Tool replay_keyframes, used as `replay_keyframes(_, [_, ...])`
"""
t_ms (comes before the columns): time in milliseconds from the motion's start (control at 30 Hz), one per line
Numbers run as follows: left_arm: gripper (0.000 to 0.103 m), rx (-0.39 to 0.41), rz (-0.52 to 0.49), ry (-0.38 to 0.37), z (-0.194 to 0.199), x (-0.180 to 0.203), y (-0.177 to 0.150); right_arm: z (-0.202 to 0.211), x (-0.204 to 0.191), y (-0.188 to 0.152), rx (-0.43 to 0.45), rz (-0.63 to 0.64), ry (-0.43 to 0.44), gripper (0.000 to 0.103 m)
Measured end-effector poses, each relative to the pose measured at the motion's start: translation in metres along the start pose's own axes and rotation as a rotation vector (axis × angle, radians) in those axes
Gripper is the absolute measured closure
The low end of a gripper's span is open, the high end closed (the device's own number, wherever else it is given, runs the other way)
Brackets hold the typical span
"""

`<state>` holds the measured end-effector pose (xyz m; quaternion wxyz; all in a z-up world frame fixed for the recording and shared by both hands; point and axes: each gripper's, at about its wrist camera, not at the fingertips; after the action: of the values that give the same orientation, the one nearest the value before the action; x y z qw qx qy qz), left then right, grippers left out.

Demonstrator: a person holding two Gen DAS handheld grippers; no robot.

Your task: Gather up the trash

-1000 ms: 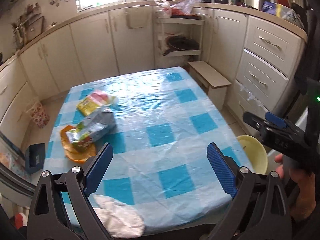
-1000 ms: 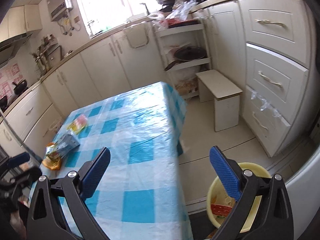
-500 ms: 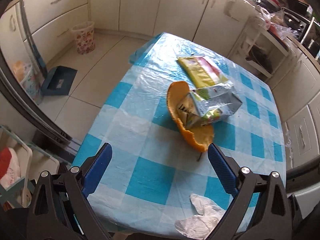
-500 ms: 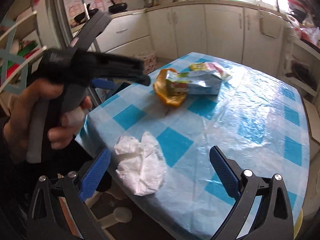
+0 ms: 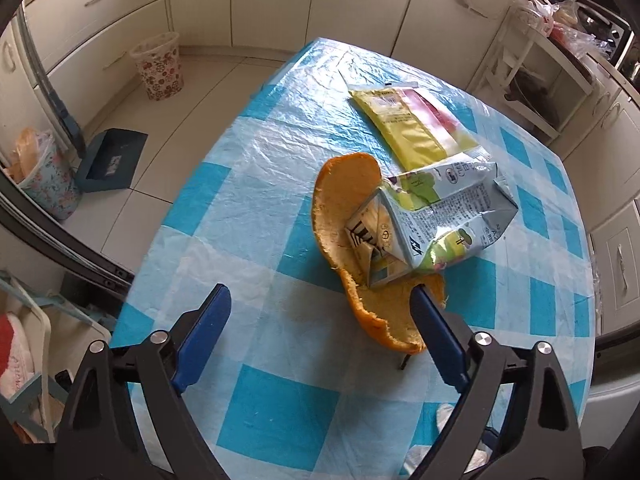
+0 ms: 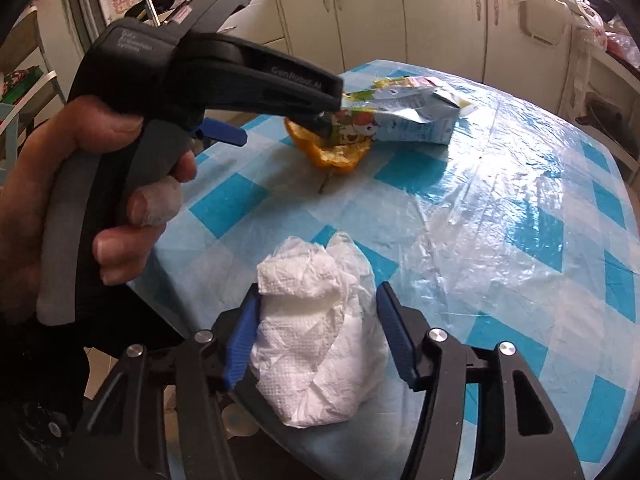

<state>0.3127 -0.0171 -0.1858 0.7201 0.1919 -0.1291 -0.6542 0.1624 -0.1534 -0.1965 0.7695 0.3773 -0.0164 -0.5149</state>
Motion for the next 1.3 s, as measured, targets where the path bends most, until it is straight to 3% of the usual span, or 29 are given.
replay_keyframes(100, [0.040, 0.023, -0.005, -0.001, -0.005, 0.006, -0.001, 0.006, 0.017, 0.001, 0.023, -0.051, -0.047, 0.047])
replay_keyframes(167, [0.069, 0.037, -0.036, -0.001, -0.005, 0.012, 0.000, 0.011, 0.030, 0.001, 0.039, -0.088, -0.081, 0.047])
replay_keyframes(233, [0.087, 0.049, -0.070, -0.013, -0.003, 0.020, -0.001, 0.016, 0.042, 0.002, 0.056, -0.126, -0.101, 0.047])
replay_keyframes(333, [0.097, 0.112, -0.150, 0.029, 0.013, 0.030, -0.004, 0.019, 0.054, 0.003, 0.073, -0.165, -0.109, 0.047])
replay_keyframes(500, [0.098, 0.246, -0.353, 0.183, 0.059, 0.044, -0.023, 0.021, 0.057, 0.006, 0.085, -0.174, -0.103, 0.049])
replay_keyframes(633, [0.098, 0.277, -0.441, 0.304, 0.070, 0.044, -0.035, 0.025, 0.055, 0.004, 0.085, -0.170, -0.102, 0.049])
replay_keyframes(867, [0.097, 0.224, -0.447, 0.282, 0.064, 0.028, -0.049, 0.030, 0.052, -0.002, 0.090, -0.164, -0.126, 0.038])
replay_keyframes(1100, [0.097, 0.202, -0.447, 0.254, 0.056, 0.025, -0.054, 0.027, 0.052, -0.003, 0.086, -0.159, -0.139, 0.036])
replay_keyframes(1300, [0.088, 0.158, -0.423, 0.211, 0.046, 0.021, -0.053, 0.027, 0.053, -0.002, 0.090, -0.161, -0.134, 0.036])
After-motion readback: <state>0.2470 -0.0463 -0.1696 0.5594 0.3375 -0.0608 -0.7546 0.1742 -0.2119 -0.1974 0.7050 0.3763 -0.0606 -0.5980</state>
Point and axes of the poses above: each gripper's, at about its wrist camera, not at the fingertips, and z roughly against the way its jaws point, x to its right, y to its top, and after that the axes turned 13 degrees about y, right-handed
